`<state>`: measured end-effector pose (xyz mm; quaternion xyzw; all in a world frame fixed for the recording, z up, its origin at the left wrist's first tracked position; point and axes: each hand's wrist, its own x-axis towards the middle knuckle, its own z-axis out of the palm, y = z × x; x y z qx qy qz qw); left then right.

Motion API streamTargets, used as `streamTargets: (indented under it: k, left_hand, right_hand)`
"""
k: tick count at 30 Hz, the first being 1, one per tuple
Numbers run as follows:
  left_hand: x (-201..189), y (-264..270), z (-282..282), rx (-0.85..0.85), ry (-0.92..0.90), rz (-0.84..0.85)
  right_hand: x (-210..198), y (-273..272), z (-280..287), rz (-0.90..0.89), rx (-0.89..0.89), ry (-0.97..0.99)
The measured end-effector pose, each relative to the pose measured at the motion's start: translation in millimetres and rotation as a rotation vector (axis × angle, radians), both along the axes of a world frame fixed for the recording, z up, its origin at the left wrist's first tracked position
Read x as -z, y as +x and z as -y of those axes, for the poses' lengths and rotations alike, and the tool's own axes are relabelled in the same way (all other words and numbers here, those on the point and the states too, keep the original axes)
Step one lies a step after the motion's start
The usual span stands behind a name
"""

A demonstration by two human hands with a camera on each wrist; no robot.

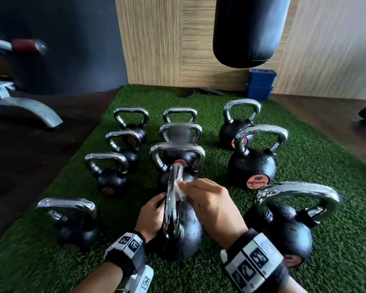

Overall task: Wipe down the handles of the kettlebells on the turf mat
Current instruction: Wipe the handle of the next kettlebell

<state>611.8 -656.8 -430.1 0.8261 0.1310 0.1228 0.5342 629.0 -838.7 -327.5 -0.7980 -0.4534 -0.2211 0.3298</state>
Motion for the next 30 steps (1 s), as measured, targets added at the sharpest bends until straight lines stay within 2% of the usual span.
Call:
streamTargets:
  k: [4,9,11,14,16,21,24,27,30]
  left_hand:
    - [3,0,-1,0.0,0.002,0.012]
    - [2,2,-2,0.016,0.024,-0.008]
    - [2,1,-2,0.021,0.042,-0.007]
    - [5,2,-2,-0.005,0.015,-0.021]
    - [5,3,-2,-0.033,-0.007,-0.029]
    - [6,2,0,-0.022,0.029,0.002]
    - [4,3,3,-0.125,0.012,0.019]
    - [1,-1,3,-0.014,0.012,0.009]
    - [-4,-5,3,0.013,-0.023,0.007]
  right_hand:
    - [-6,1,3,-0.093,0.012,0.027]
    - [-2,-20,5,-0.09,0.035,0.014]
    - [0,-27,12,-0.191,0.026,0.007]
    - [-1,-21,18,-0.504,0.056,0.086]
    - [3,-16,18,-0.628,0.057,0.118]
    - [28,-26,21,-0.696,0.051,0.054]
    - [37,-27,21,-0.722,0.002,0.089]
    - [48,-24,21,-0.69,-0.026,0.101]
    - [65,-23,20,-0.622,-0.019,0.077]
